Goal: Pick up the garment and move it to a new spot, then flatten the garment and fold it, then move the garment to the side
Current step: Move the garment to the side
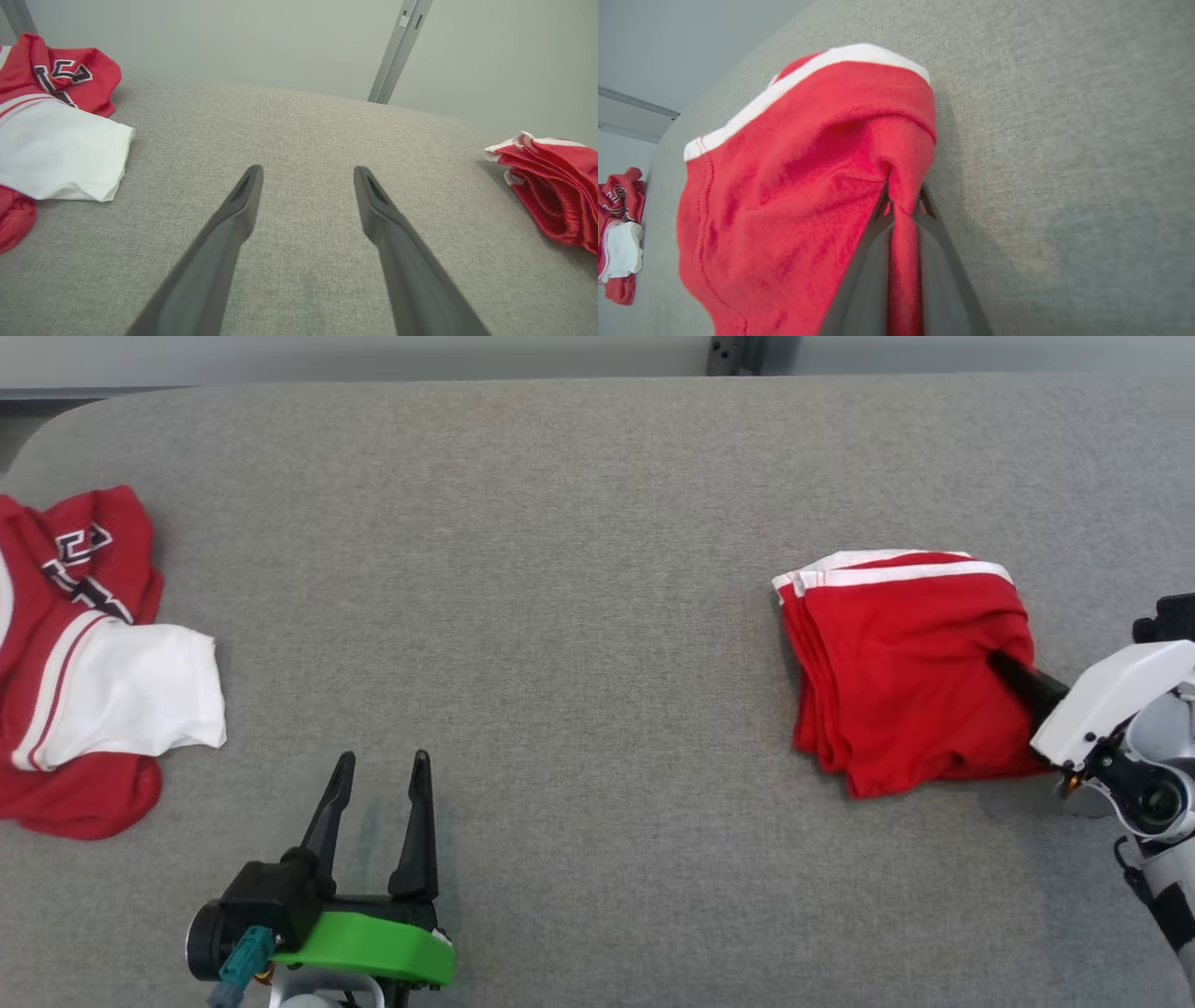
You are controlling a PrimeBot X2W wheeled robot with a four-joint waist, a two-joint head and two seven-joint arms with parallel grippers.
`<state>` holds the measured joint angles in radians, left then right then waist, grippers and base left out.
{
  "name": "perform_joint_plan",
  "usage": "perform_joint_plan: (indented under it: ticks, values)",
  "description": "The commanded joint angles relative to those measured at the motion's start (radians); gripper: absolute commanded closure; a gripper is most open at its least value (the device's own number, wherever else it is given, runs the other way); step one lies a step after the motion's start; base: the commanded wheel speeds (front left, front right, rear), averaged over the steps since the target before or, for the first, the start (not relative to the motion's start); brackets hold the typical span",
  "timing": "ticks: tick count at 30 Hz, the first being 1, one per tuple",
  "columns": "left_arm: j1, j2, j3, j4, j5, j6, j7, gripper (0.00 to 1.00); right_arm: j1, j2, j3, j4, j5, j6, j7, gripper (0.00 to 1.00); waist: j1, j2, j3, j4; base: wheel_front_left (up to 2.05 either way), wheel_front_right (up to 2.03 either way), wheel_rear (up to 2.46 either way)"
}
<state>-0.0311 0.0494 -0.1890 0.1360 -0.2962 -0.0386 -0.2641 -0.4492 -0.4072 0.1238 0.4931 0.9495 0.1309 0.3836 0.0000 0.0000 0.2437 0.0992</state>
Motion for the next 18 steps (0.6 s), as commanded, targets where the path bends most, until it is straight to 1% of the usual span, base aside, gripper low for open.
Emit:
perform_joint_plan:
  ticks: [1,3,6,10,14,18]
  values:
    - [-0.019,0.003,0.007,0.001,0.015,-0.007,0.0,0.0,-0.016,-0.025,-0.008,-0.004,0.003,0.0,-0.015,1.0,0.0,0.0,0.036,-0.074,0.0,0.0,0.0]
    - [-0.027,0.003,0.013,0.0,0.031,-0.016,0.0,0.0,-0.028,-0.053,-0.014,-0.006,0.0,0.0,-0.028,1.0,0.0,0.0,0.055,-0.101,0.0,0.0,0.0]
    - [-0.046,0.003,0.015,0.005,0.055,-0.035,0.0,0.0,-0.059,-0.11,-0.023,0.008,-0.044,0.0,-0.06,1.0,0.0,0.0,0.095,-0.132,0.0,0.0,0.0]
    - [-0.08,0.008,0.011,0.003,0.088,-0.054,0.0,0.0,-0.135,-0.161,-0.031,0.038,-0.102,0.0,-0.084,1.0,0.0,0.0,0.164,-0.165,0.0,0.0,0.0]
    - [-0.121,0.008,-0.019,0.001,0.107,-0.072,0.0,0.0,-0.211,-0.201,-0.039,0.092,-0.179,0.0,-0.119,1.0,0.0,0.0,0.222,-0.169,0.0,0.0,0.0]
    - [-0.155,0.007,-0.035,-0.008,0.112,-0.078,0.0,0.0,-0.281,-0.248,-0.053,0.149,-0.235,0.0,-0.122,1.0,0.0,0.0,0.263,-0.155,0.0,0.0,0.0]
